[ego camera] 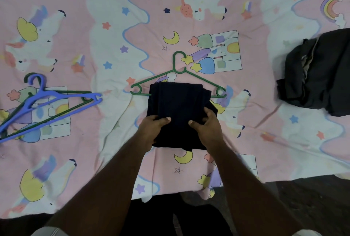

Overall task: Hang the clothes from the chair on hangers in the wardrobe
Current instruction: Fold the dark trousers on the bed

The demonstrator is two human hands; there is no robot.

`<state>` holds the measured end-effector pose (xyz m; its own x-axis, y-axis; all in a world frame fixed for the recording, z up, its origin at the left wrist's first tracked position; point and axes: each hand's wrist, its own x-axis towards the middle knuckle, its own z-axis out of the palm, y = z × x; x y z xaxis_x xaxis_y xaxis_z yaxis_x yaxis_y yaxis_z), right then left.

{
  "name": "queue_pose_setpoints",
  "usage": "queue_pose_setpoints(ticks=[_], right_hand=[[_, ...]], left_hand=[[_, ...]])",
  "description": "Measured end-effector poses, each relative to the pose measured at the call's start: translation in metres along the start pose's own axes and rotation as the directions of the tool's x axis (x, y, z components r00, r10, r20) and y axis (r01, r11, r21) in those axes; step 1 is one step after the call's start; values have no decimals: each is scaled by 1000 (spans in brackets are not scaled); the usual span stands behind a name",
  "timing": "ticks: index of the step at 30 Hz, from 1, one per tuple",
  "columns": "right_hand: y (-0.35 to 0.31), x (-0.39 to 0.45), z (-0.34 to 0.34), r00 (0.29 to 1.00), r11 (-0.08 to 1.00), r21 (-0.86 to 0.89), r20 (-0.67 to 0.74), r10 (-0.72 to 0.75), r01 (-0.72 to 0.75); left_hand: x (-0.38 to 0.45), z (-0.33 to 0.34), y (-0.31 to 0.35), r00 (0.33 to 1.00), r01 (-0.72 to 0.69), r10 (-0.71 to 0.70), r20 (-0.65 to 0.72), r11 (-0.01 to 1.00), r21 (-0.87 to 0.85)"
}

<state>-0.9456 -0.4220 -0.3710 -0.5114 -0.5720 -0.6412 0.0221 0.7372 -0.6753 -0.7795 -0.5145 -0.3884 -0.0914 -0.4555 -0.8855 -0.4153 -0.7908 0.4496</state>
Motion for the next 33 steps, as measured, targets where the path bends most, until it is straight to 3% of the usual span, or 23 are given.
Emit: queue_pose_setpoints(ticks=[3,5,8,11,16,23,26,28,33], right_hand=[[13,1,-7,996,968,236,46,76,-85],[27,-4,-13,992,954,271,44,121,-129],[47,-21,-15,996,982,-170,-54,77,-85],[44,-29,-13,987,965,-262,-147,-70,29],[16,-13,-25,962,933,-337,-186,-200,129],[-16,59,-48,956,867,-465,-130,-264,176],[-24,92,-50,953,812,-550,-90,-288,194],[-27,112,-49,947,780,-588,-71,-313,214],[-25,149,-45,975,710,-686,-3,-223,161]], left_hand=[[-3,-7,-9,998,-49,54,38,989,-140],[-6,-12,-24,997,-72,72,4,996,-49],[-10,-13,-53,977,-91,134,-166,966,243],[-19,-13,-59,910,-183,287,-299,926,331],[-5,-23,-29,899,-256,307,-312,947,195],[28,-43,20,925,-191,160,-346,980,-59],[47,-56,34,975,-167,137,-176,971,-171],[60,-61,44,968,-215,192,-161,967,-140],[94,-66,65,939,-206,168,-299,974,-98]])
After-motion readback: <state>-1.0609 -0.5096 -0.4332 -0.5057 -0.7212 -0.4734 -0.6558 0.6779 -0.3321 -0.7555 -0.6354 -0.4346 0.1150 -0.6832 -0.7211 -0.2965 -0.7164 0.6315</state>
